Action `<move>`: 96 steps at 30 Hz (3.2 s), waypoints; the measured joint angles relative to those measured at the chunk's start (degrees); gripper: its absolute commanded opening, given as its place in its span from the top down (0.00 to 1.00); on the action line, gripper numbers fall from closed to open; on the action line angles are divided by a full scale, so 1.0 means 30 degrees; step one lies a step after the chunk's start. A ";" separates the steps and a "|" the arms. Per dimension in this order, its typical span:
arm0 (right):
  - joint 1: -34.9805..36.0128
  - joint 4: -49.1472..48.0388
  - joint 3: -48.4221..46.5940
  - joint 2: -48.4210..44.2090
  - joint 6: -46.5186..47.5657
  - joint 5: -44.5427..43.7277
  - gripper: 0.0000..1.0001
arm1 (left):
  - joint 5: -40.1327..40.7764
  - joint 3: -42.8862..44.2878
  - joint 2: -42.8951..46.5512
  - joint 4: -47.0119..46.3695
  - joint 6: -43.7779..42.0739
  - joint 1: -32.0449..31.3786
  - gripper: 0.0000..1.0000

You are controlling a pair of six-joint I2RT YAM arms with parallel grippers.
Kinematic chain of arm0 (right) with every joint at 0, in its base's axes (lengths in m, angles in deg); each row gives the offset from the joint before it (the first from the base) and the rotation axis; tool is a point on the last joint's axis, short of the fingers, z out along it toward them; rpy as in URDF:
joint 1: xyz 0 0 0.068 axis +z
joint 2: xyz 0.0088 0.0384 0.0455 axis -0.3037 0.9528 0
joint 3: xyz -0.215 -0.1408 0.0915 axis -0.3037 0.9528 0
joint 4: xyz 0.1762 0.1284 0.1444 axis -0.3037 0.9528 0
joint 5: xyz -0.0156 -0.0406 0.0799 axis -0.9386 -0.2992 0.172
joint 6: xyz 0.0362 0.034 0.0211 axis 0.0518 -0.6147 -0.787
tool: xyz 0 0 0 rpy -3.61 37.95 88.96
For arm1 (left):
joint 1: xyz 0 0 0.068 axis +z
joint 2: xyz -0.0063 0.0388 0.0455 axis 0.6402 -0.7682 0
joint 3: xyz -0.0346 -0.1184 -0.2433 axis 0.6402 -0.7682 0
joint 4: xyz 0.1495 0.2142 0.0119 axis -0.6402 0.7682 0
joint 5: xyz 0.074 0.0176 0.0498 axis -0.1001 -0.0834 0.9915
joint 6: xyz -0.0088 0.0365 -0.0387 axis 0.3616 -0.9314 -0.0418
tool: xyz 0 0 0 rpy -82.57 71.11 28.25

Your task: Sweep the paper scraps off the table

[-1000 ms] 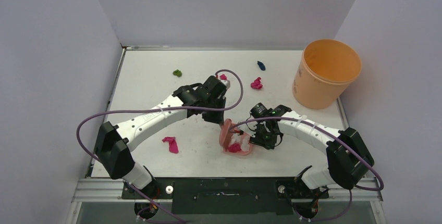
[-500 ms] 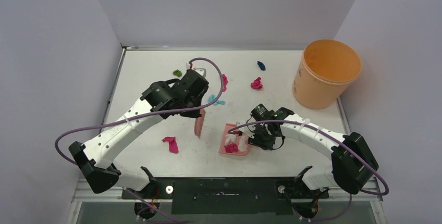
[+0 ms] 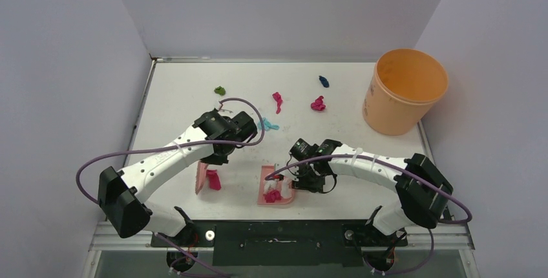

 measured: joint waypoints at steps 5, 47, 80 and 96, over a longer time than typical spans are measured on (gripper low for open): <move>0.0699 -0.0342 -0.0160 0.0532 -0.0321 0.0000 0.93 | -0.0219 -0.1457 -0.0189 -0.0954 0.0022 0.0291 1.00; -0.2208 0.2987 -0.1479 -0.1202 0.0758 -0.1239 0.95 | -0.7767 0.0954 0.1472 -0.6127 -0.2958 -0.0940 1.00; -0.6645 0.1435 0.1690 -0.3942 0.5872 -0.0350 0.40 | -0.7665 -0.0925 0.0321 -0.8684 -0.3016 0.0029 1.00; -0.8058 0.0357 0.2885 -0.2849 0.7519 0.2892 0.83 | -0.7767 -0.1435 0.0321 -0.9129 -0.2951 0.0029 1.00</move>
